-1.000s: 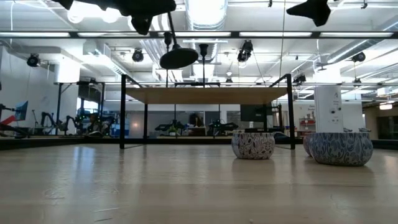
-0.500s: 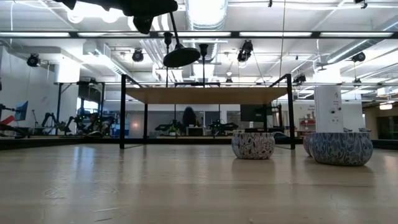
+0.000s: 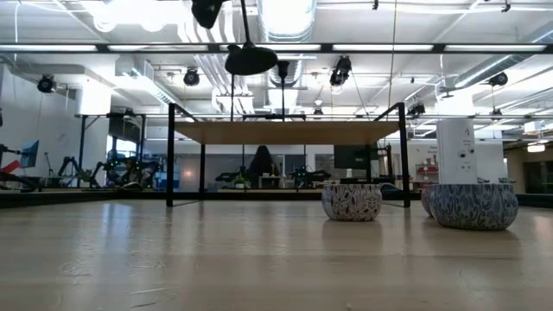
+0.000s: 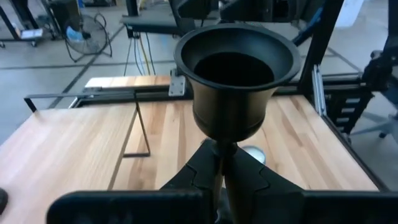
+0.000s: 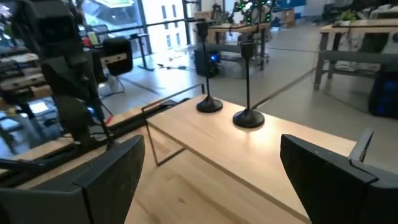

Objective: Pick & Place candle stick holders
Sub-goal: Align the black candle holder with the other candle holder on the shelf

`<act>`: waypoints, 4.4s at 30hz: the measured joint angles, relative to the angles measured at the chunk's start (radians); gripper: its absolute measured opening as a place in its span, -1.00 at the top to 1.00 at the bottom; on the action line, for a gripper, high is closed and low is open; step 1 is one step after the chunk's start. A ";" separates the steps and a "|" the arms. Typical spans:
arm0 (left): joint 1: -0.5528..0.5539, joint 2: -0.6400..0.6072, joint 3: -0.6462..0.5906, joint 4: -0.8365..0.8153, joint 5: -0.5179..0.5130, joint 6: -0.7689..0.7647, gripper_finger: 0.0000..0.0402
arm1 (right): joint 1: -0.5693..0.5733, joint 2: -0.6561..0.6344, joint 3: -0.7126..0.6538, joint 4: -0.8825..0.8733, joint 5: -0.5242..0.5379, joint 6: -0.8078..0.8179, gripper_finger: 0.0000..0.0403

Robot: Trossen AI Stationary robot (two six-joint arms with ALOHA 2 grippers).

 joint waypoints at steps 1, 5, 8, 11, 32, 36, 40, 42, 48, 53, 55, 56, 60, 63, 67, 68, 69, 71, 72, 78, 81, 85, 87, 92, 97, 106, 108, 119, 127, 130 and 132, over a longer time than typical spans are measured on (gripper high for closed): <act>0.000 0.008 0.016 -0.008 0.000 0.005 0.90 | -0.008 0.012 0.008 -0.001 0.000 -0.014 -0.82; 0.003 0.035 0.051 -0.015 0.000 0.018 0.90 | -0.045 0.052 0.047 -0.001 -0.018 -0.024 -0.82; 0.005 0.053 0.063 -0.016 0.000 0.021 0.90 | -0.057 0.086 0.070 0.000 -0.023 -0.028 -0.82; 0.005 0.066 0.066 -0.012 0.000 0.024 0.89 | -0.057 0.117 0.099 0.000 -0.023 -0.039 -0.82; 0.008 0.076 0.061 0.000 0.044 0.050 0.90 | -0.209 0.281 0.263 -0.007 -0.267 -0.162 -0.82; 0.019 0.075 0.062 0.023 0.050 0.051 0.90 | -0.245 0.311 0.263 0.028 -0.352 -0.166 -0.82; 0.028 0.075 0.062 0.032 0.053 0.050 0.90 | -0.275 0.350 0.262 0.123 -0.423 -0.225 -0.82; 0.031 0.075 0.063 0.033 0.054 0.050 0.90 | -0.292 0.372 0.262 0.198 -0.453 -0.269 -0.82; 0.033 0.075 0.072 0.034 0.054 0.049 0.90 | -0.350 0.430 0.262 0.326 -0.547 -0.329 -0.82; 0.033 0.075 0.072 0.034 0.054 0.048 0.90 | -0.380 0.451 0.262 0.374 -0.575 -0.356 -0.81; 0.033 0.075 0.072 0.035 0.054 0.047 0.90 | -0.392 0.457 0.262 0.380 -0.604 -0.345 -0.77; 0.033 0.075 0.072 0.036 0.054 0.047 0.90 | -0.398 0.459 0.262 0.391 -0.619 -0.345 -0.74; 0.033 0.075 0.072 0.046 0.058 0.046 0.90 | -0.415 0.461 0.269 0.423 -0.650 -0.386 -0.55; 0.033 0.075 0.072 0.058 0.074 0.045 0.90 | -0.427 0.471 0.290 0.423 -0.682 -0.418 -0.40; 0.033 0.076 0.072 0.085 0.085 0.044 0.90 | -0.444 0.494 0.319 0.424 -0.752 -0.427 -0.23; 0.034 0.076 0.072 0.083 0.085 0.044 0.90 | -0.444 0.503 0.324 0.421 -0.752 -0.430 -0.19; 0.035 0.076 0.072 0.082 0.085 0.042 0.90 | -0.444 0.510 0.332 0.420 -0.752 -0.439 -0.16; 0.035 0.076 0.072 0.079 0.085 0.038 0.90 | -0.445 0.525 0.347 0.420 -0.753 -0.449 -0.09; 0.035 0.076 0.072 0.079 0.085 0.037 0.90 | -0.445 0.526 0.352 0.419 -0.755 -0.450 -0.06; 0.036 0.076 0.072 0.074 0.085 0.037 0.90 | -0.446 0.518 0.356 0.403 -0.753 -0.450 0.11; 0.037 0.076 0.072 0.062 0.085 0.037 0.90 | -0.445 0.516 0.356 0.404 -0.753 -0.450 0.22; 0.037 0.076 0.072 0.061 0.085 0.037 0.90 | -0.445 0.519 0.356 0.405 -0.755 -0.448 0.37; 0.037 0.076 0.072 0.057 0.085 0.037 0.90 | -0.445 0.520 0.356 0.405 -0.760 -0.446 0.44; 0.038 0.076 0.072 0.029 0.085 0.040 0.90 | -0.445 0.518 0.356 0.407 -0.761 -0.449 0.60; 0.039 0.076 0.071 0.019 0.083 0.041 0.90 | -0.445 0.516 0.356 0.411 -0.760 -0.449 0.70; 0.041 0.076 0.071 0.015 0.082 0.037 0.90 | -0.445 0.516 0.356 0.411 -0.762 -0.462 0.92; 0.041 0.076 0.071 0.016 0.077 0.037 0.87 | -0.445 0.516 0.356 0.411 -0.762 -0.462 0.93; 0.042 0.076 0.071 0.021 0.070 0.044 0.74 | -0.445 0.516 0.356 0.411 -0.759 -0.456 0.95; 0.042 0.076 0.071 0.074 0.063 0.017 0.64 | -0.445 0.514 0.356 0.410 -0.749 -0.459 0.96; 0.042 0.075 0.071 0.081 0.065 0.005 0.50 | -0.445 0.511 0.356 0.405 -0.732 -0.463 0.96; 0.045 0.067 0.071 0.078 0.066 0.006 0.41 | -0.444 0.506 0.356 0.403 -0.713 -0.468 0.96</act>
